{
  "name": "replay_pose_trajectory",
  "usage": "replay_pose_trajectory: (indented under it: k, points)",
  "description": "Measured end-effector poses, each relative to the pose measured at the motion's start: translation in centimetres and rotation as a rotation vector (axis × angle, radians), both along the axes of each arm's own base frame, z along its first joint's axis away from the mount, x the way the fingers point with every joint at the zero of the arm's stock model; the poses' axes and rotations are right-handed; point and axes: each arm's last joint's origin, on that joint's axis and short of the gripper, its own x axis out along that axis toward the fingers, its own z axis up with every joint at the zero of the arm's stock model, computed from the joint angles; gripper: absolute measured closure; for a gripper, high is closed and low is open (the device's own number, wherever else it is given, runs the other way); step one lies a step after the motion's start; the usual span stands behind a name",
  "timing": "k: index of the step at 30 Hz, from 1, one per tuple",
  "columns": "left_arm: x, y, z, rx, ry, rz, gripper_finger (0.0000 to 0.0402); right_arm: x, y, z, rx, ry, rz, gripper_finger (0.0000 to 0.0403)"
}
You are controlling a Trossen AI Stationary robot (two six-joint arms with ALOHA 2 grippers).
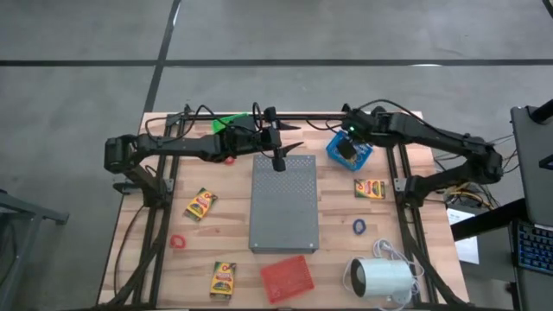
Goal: Pick & Place Office Desk Supplies
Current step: Put the yellow rubber band into the blue basket
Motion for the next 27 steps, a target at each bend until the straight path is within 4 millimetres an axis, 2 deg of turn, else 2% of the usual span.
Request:
replay_pose_trajectory:
  k: [8,14,22,27]
  points:
    - [0.0,0.0,0.0,-0.001,0.003,0.000,0.0192,0.4,-3.0,-2.6,0.143,0.085,-0.050,0.0394]
    - [0.0,0.0,0.0,-0.001,0.004,0.000,0.0195,0.2,-4.8,-4.4,0.295,0.110,0.000,0.0394]
    - [0.0,0.0,-0.1,-0.002,0.011,0.000,0.0195,0.4,-6.0,-7.8,0.376,0.208,-0.038,0.0394]
    - [0.0,0.0,-0.1,-0.002,0.011,0.000,0.0195,0.8,-6.3,-10.2,0.430,0.308,0.006,0.0394]
